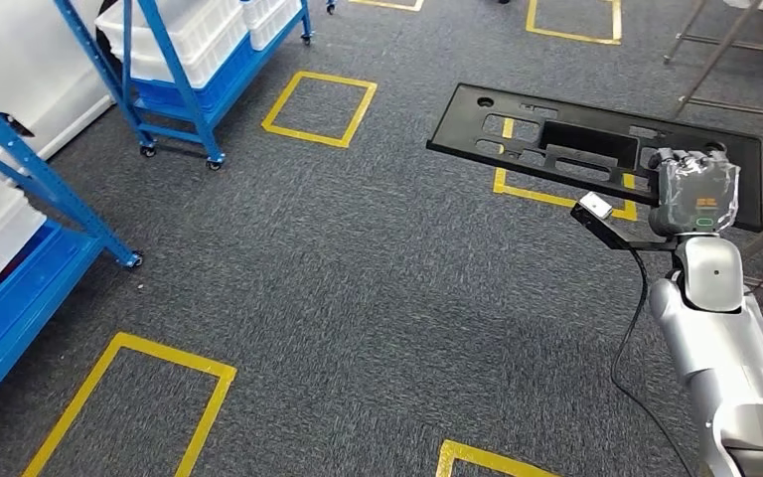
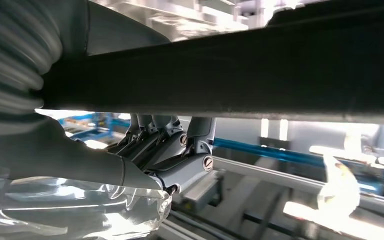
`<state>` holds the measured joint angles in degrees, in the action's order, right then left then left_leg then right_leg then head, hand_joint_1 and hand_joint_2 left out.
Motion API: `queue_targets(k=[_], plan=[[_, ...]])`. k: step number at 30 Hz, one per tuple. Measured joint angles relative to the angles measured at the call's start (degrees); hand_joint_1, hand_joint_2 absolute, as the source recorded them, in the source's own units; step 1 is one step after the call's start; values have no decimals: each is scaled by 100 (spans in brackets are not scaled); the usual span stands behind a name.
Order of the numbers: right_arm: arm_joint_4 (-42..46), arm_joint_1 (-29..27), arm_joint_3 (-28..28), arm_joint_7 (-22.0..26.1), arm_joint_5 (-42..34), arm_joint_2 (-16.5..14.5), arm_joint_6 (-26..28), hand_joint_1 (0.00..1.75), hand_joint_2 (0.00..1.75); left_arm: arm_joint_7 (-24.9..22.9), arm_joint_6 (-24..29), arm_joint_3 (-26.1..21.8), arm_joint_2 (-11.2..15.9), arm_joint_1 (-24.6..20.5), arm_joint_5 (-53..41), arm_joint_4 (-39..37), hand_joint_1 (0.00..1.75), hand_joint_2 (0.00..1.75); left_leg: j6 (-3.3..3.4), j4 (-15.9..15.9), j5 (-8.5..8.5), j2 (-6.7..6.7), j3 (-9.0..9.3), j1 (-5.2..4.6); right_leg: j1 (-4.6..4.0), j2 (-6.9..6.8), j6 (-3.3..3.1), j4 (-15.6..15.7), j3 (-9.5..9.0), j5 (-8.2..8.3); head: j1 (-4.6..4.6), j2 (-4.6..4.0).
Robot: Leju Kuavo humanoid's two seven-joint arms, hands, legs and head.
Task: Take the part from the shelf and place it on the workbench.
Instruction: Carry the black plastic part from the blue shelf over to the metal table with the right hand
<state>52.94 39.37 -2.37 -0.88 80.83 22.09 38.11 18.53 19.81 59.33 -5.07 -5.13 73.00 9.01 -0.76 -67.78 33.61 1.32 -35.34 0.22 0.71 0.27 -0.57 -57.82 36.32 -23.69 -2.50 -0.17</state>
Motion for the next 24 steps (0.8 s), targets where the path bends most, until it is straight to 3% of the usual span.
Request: queue_targets(k=[2,3,5,7,9,11,13,15,17,18,19,20,22,24], plan=[[-99,12,-3,-37,51,-6,22,175,175,3,-3,3,-1,9,0,0,0,175,-7,-645,180,-95,-353,2,-11,163,-12,-10,-2,-4,-1,0],[-139,13,-4,-71,94,-5,26,175,175,6,-5,3,-1,11,0,0,0,175,-5,-676,104,-105,-407,3,-12,249,-12,-19,-2,-7,-1,-1],[-203,31,-9,-183,256,-2,25,175,175,25,-13,4,-1,10,0,0,0,175,16,-105,-316,-190,-215,14,-7,427,6,-54,-3,-21,0,-1],[-280,126,-13,-316,471,3,-18,175,175,52,-29,4,1,6,1,0,0,175,52,587,-625,-479,61,48,6,593,48,-106,31,-37,2,-1],[-423,325,-24,-408,687,26,-130,175,175,69,-50,7,2,-2,4,0,0,175,95,827,-665,-635,154,45,43,755,132,-128,98,-19,-1,0],[-621,545,-52,-449,836,110,-253,175,175,76,-60,8,2,-25,15,0,0,175,167,883,-706,-512,174,17,88,853,226,-112,142,15,-4,0],[-837,773,-95,-476,891,235,-317,175,175,78,-64,8,2,-37,22,0,0,175,251,962,-759,-371,207,12,74,552,267,-291,246,-94,-2,0],[-1043,975,-148,-528,909,312,-327,175,175,77,-79,12,2,-26,20,0,0,175,297,1006,-779,-220,222,-5,50,138,292,-905,544,-413,1,0],[-1215,1050,-189,-596,915,339,-303,175,175,75,-96,27,3,-16,18,0,0,175,311,1006,-769,-67,223,-20,60,20,323,-1580,863,-671,2,-1],[-1290,1053,-208,-626,916,354,-286,175,175,79,-103,37,4,-15,18,0,0,175,312,1005,-759,9,227,-22,65,0,331,-1678,902,-663,2,-1],[-1359,1055,-232,-651,917,371,-265,175,175,87,-107,45,5,-16,19,0,0,175,309,1004,-746,85,236,-23,65,-23,332,-1538,818,-554,2,-1],[-1414,1060,-258,-669,920,388,-243,175,175,96,-111,52,5,-17,19,0,0,175,300,1003,-731,158,250,-25,61,-78,323,-1186,619,-373,3,0],[-1492,1095,-317,-692,927,417,-193,175,175,114,-116,61,10,-20,23,0,0,175,264,1002,-690,295,288,-52,0,-370,274,-365,166,-98,3,0],[-1546,1147,-391,-689,926,430,-132,175,175,119,-111,77,20,-21,34,0,0,175,209,1003,-647,427,321,-84,-72,-515,207,-34,-2,-43,2,-1]])
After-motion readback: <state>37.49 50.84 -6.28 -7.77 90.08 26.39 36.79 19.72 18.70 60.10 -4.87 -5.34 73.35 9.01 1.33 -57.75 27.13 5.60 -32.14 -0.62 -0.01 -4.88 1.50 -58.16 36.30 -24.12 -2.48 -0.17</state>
